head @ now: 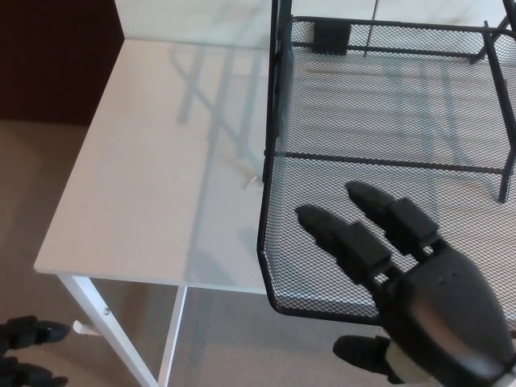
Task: The robot walk towards a table in front and then pushes a layer of a file tray back to its original position using its right hand
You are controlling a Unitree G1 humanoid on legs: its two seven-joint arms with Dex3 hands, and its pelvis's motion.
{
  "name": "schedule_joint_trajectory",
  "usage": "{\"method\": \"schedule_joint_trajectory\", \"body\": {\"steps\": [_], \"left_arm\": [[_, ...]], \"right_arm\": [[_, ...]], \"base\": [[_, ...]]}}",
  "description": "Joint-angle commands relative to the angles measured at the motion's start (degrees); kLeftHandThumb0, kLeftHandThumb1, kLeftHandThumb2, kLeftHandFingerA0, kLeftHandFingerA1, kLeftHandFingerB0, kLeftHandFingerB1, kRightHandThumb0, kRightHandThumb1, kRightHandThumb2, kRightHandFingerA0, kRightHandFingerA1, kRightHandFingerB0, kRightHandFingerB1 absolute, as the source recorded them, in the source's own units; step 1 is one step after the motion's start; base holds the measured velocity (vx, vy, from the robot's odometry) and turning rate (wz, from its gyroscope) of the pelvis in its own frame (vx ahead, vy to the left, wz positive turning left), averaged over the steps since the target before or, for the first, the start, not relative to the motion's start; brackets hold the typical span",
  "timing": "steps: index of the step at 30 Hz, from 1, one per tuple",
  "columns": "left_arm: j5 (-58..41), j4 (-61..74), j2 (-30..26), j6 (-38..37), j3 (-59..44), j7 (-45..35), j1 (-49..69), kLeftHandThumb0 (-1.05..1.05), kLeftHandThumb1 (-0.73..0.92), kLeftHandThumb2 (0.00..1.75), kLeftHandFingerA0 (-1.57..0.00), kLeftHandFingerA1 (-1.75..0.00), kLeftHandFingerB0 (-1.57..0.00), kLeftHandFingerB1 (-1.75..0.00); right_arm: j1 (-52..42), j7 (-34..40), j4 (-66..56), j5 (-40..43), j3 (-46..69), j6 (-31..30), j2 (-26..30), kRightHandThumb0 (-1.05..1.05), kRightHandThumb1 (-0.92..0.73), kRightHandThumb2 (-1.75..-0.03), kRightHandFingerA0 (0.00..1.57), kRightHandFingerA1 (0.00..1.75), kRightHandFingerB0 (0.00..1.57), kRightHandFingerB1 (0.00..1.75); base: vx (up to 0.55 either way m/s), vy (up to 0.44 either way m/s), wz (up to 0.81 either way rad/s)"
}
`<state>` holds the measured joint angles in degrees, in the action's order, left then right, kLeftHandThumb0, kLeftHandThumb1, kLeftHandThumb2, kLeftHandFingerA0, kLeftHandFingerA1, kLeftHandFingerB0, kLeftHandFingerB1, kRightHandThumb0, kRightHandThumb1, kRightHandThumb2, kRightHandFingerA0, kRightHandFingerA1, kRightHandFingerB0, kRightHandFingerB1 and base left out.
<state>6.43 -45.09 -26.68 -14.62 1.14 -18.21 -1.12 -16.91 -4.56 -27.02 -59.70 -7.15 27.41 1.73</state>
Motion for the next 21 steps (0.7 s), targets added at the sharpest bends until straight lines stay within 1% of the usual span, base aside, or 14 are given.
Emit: {"method": "schedule_joint_trajectory", "body": {"steps": [1,2,3,4,8,9,10,13,14,16,17,18,20,21], "left_arm": [[0.2,-0.1,-1.2,0.4,-0.3,-0.3,-0.6,-0.51,0.43,0.72,-0.6,-0.5,-0.41,-0.44],[0.2,-0.1,-1.2,0.4,-0.3,-0.3,-0.6,-0.51,0.43,0.72,-0.6,-0.5,-0.41,-0.44],[0.5,-0.2,-1.2,0.5,-0.1,-0.2,-0.8,-0.51,0.43,0.72,-0.6,-0.5,-0.41,-0.44],[0.6,-0.1,-1.3,0.5,0.0,-0.1,-0.9,-0.51,0.43,0.72,-0.61,-0.5,-0.42,-0.44],[0.4,0.2,-1.4,0.1,-0.1,-0.2,-0.8,-0.5,0.43,0.71,-0.62,-0.5,-0.42,-0.44],[0.6,0.0,-1.5,0.1,0.0,-0.2,-1.0,-0.51,0.43,0.72,-0.61,-0.5,-0.42,-0.44],[0.6,-0.1,-1.5,0.2,0.0,-0.2,-1.0,-0.51,0.43,0.72,-0.61,-0.5,-0.42,-0.44],[0.7,0.1,-1.4,0.4,0.1,0.1,-1.1,-0.51,0.43,0.71,-0.62,-0.5,-0.42,-0.44],[1.1,0.0,-1.6,0.2,0.3,0.3,-1.1,-0.51,0.43,0.72,-0.62,-0.5,-0.42,-0.44],[0.9,0.1,-1.5,0.2,0.3,0.2,-1.0,-0.51,0.43,0.72,-0.62,-0.5,-0.42,-0.44],[0.8,0.2,-1.6,0.2,0.2,0.1,-1.0,-0.51,0.43,0.72,-0.62,-0.5,-0.42,-0.44],[0.7,0.2,-1.5,0.2,0.2,0.2,-0.9,-0.51,0.43,0.71,-0.62,-0.5,-0.42,-0.44],[0.7,0.3,-1.5,0.1,0.1,0.2,-0.9,-0.51,0.43,0.71,-0.62,-0.5,-0.42,-0.44],[0.7,0.2,-1.5,0.0,0.1,0.1,-0.9,-0.51,0.43,0.71,-0.61,-0.5,-0.42,-0.44]], "right_arm": [[0.2,1.5,0.7,-7.2,-2.2,-6.0,1.9,-0.48,-0.38,-0.52,0.04,0.33,0.12,0.26],[0.1,1.6,0.7,-7.3,-2.5,-6.5,2.1,-0.48,-0.38,-0.52,0.04,0.33,0.12,0.26],[0.3,1.4,0.8,-7.0,-2.7,-7.0,2.4,-0.54,-0.32,-0.61,0.07,0.27,0.11,0.28],[0.5,1.1,0.8,-7.0,-2.9,-7.7,2.7,-0.53,-0.39,-0.53,0.05,0.32,0.13,0.26],[1.5,1.1,0.8,-7.0,-3.5,-9.3,3.6,-0.52,-0.39,-0.53,0.03,0.31,0.15,0.27],[2.1,2.2,1.3,-7.0,-3.5,-9.3,3.9,-0.54,-0.32,-0.62,0.06,0.23,0.1,0.28],[2.5,2.6,1.4,-7.0,-3.5,-9.5,4.2,-0.49,-0.34,-0.72,0.0,0.21,0.03,0.28],[3.8,3.2,1.3,-7.9,-3.6,-11.1,4.7,-0.47,-0.31,-0.73,0.03,0.26,0.06,0.33],[4.5,4.5,1.5,-8.6,-3.7,-11.5,4.8,-0.53,-0.38,-0.52,0.01,0.34,0.12,0.26],[5.1,5.2,1.7,-8.7,-3.9,-12.0,5.1,-0.52,-0.38,-0.52,0.0,0.34,0.12,0.26],[5.5,5.0,1.7,-8.7,-3.9,-12.3,5.3,-0.51,-0.38,-0.53,0.0,0.32,0.11,0.25],[6.1,5.3,1.9,-8.9,-3.9,-12.6,5.6,-0.52,-0.31,-0.61,0.04,0.24,0.1,0.29],[6.9,6.0,2.3,-9.1,-4.2,-13.1,6.0,-0.52,-0.31,-0.61,0.04,0.24,0.1,0.29],[7.0,6.1,2.3,-9.1,-4.3,-13.3,6.2,-0.5,-0.35,-0.7,0.01,0.13,0.05,0.28]], "base": [[0.0,0.0,0.0],[0.0,0.0,0.0],[0.0,0.0,0.0],[0.0,0.0,0.0],[0.0,0.0,0.0],[0.0,0.0,0.0],[0.0,0.0,0.0],[0.0,0.0,0.0],[0.0,0.0,0.0],[0.0,0.0,0.0],[0.0,0.0,0.0],[0.0,0.0,0.0],[0.0,0.0,0.0],[0.0,0.0,0.0]]}}
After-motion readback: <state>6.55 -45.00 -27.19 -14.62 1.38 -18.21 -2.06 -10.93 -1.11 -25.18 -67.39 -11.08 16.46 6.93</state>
